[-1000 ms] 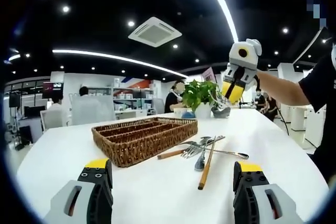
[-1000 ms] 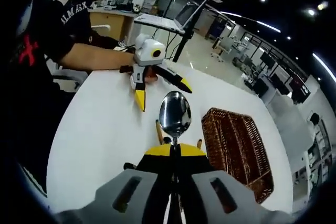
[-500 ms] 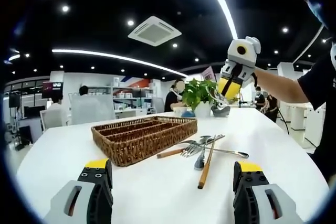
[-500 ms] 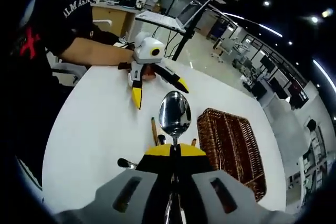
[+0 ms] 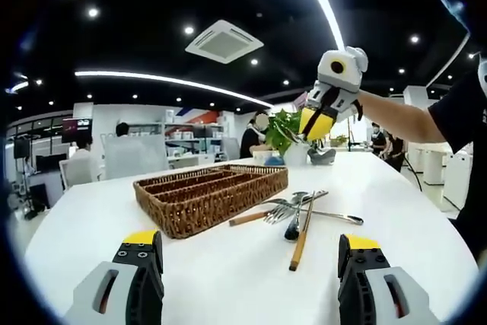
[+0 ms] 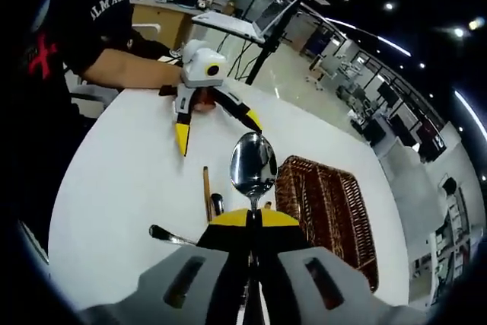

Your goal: Arrange the knives, forks, and spoons in their matching storage slots by inserting each utensil handle-first until every utensil is classified and aligned in the correct compartment

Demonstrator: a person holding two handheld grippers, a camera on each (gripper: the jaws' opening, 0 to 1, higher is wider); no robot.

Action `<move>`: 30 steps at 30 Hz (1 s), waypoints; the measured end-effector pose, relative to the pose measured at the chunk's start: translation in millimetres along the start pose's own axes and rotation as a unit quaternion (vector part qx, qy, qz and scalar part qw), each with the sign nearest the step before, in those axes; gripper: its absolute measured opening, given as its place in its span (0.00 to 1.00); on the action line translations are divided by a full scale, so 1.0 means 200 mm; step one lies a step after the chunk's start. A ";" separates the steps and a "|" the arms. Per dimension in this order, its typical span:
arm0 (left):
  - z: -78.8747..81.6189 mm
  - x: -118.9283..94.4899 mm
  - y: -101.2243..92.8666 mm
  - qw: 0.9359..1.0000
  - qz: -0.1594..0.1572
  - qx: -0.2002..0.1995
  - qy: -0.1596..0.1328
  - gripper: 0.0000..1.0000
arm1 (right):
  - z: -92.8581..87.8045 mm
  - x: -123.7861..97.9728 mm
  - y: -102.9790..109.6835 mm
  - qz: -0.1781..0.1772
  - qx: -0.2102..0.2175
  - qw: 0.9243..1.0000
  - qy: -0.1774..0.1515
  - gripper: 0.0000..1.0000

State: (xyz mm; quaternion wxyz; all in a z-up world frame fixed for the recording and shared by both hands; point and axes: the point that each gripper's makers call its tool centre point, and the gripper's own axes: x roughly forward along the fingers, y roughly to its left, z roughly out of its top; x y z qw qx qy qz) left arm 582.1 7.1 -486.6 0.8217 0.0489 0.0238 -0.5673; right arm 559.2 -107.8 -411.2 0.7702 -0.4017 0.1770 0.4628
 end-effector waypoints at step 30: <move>0.00 0.00 0.04 1.000 0.006 -0.011 -0.004 1.00 | -0.08 0.20 -0.40 -0.005 -0.025 1.000 -0.011 0.00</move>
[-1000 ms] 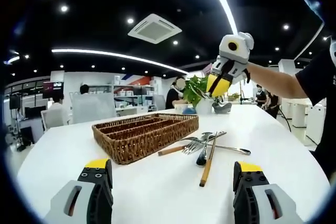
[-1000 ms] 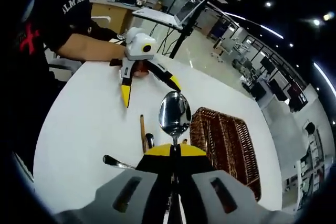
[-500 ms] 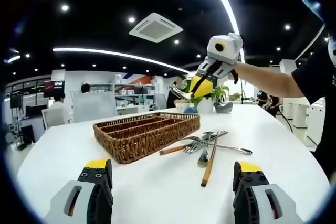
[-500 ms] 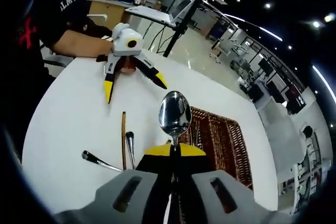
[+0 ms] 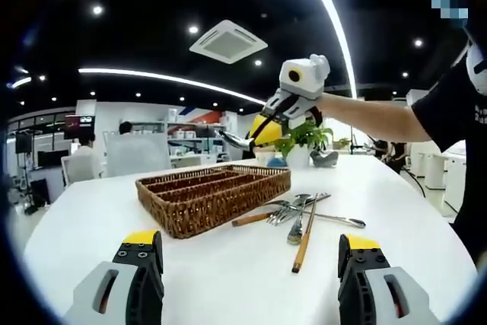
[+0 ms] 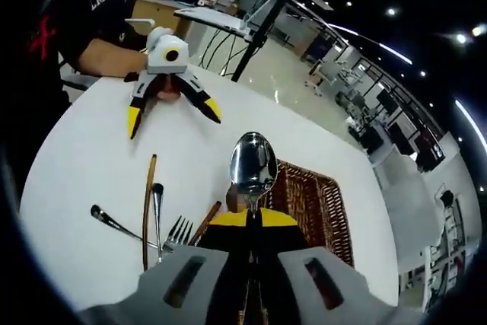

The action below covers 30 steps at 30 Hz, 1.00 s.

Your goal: Arrange the knives, forks, and spoons in their matching storage slots by inserting each utensil handle-first until every utensil is classified and aligned in the correct compartment

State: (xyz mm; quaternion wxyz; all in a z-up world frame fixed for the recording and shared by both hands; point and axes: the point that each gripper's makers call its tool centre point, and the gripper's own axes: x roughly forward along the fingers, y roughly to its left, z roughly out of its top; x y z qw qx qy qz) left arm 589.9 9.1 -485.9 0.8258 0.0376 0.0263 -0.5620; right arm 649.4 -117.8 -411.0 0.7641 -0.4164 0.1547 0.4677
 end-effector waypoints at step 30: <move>-0.02 0.02 0.04 1.000 0.005 0.004 0.009 1.00 | -0.28 0.37 -0.55 -0.007 -0.025 1.000 0.014 0.00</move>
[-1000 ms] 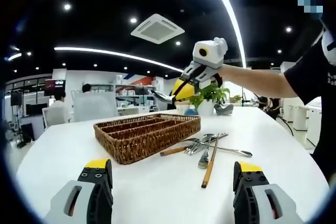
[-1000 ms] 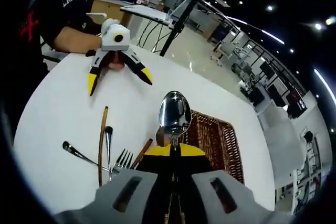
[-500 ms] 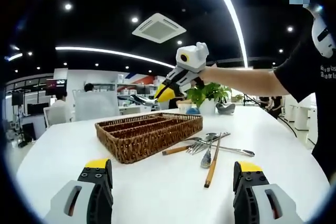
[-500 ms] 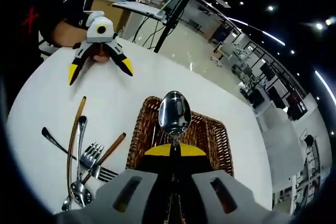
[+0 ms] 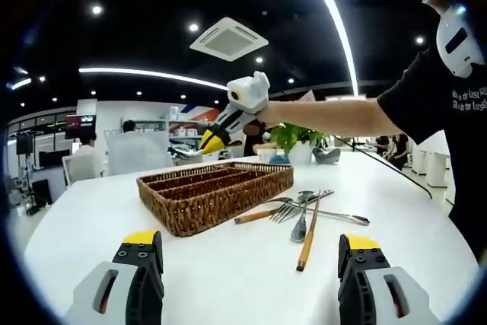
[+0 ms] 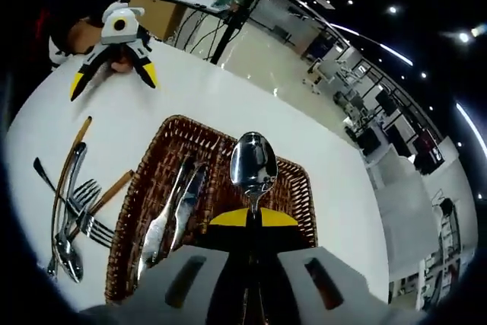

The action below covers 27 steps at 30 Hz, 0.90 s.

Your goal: Arrange the knives, forks, and spoons in their matching storage slots by inserting each utensil handle-first until every utensil is classified and aligned in the correct compartment

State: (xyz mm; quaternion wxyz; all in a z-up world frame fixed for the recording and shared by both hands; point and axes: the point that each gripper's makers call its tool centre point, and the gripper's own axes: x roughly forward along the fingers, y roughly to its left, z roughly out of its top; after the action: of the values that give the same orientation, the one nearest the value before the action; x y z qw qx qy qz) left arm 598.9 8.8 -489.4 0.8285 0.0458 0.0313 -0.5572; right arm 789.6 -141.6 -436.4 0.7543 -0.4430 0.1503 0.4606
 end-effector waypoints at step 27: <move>-0.01 0.02 0.00 1.000 -0.001 0.000 0.000 1.00 | -0.12 0.26 -0.36 -0.005 0.009 1.000 0.002 0.00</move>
State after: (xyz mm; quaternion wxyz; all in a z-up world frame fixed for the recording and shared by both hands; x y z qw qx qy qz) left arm 600.6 6.2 -490.8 0.8281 0.0462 0.0312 -0.5578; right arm 880.9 -144.5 -445.6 0.7603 -0.4376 0.1543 0.4546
